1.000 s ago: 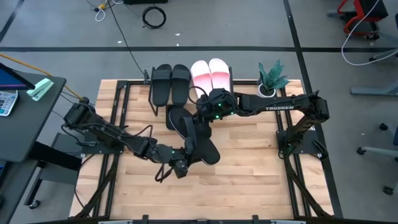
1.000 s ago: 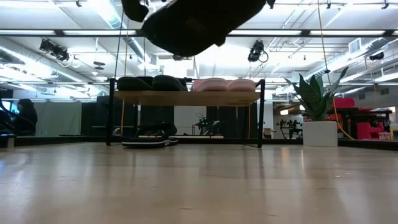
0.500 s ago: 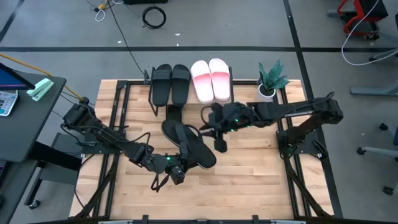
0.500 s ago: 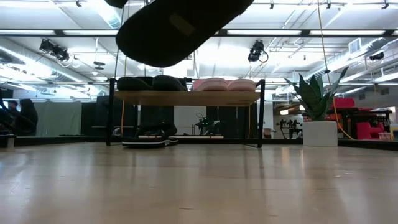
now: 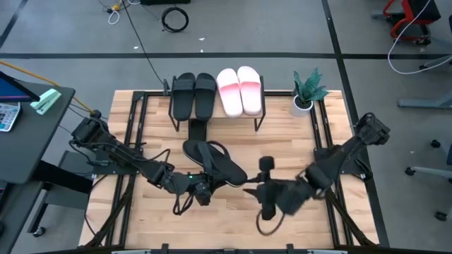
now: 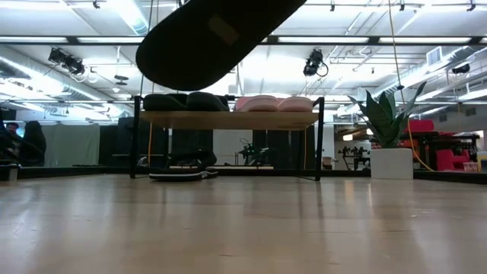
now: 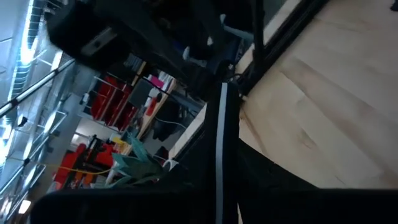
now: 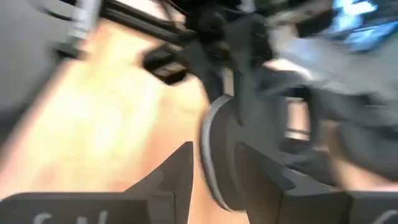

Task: Pick and place slides into the shelf
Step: Move the black flip flop under the table

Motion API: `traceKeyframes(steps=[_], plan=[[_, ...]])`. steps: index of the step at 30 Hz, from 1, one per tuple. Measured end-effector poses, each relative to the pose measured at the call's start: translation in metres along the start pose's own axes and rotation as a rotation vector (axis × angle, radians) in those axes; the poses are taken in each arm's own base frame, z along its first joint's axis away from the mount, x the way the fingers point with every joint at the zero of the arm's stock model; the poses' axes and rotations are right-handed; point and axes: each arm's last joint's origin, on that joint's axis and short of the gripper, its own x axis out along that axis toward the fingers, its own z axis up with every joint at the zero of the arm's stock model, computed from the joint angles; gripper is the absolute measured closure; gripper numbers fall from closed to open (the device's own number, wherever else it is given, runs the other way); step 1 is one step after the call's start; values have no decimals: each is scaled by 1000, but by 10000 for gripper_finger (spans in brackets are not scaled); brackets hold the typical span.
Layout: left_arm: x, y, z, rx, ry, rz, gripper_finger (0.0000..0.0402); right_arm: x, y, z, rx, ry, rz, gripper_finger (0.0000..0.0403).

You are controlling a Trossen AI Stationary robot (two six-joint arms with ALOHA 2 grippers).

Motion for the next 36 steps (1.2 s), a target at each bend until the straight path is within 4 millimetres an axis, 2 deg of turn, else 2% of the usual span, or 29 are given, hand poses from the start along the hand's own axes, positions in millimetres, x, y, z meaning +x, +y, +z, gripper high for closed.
traceKeyframes(steps=[3, 6, 10, 18, 23, 25, 28, 32, 36], plan=[[1, 2, 0, -9, -4, 9, 348, 4, 14, -5, -45, 6, -153, 281], [1, 3, 1, -21, -12, 22, 348, 14, 25, -11, -66, 34, -174, 281], [1, 3, 0, -11, -5, 23, 348, 26, 27, -16, -109, 63, -228, 278], [1, 4, 0, -18, -4, 33, 348, 40, 8, -16, -104, 96, -287, 265], [3, 5, -3, -37, 15, 31, 348, 46, 1, -18, -92, 120, -267, 285], [5, 7, -6, -97, 23, 28, 333, 46, 0, -18, -92, 122, -269, 307], [8, 10, -9, -178, 26, 35, 289, 45, 3, -17, -60, 107, -275, 347], [9, 11, -10, -200, 33, 43, 234, 41, 9, -18, 0, 88, -299, 351], [4, 9, -1, -166, -6, 56, 200, 34, 14, -24, 48, 106, -340, 351]])
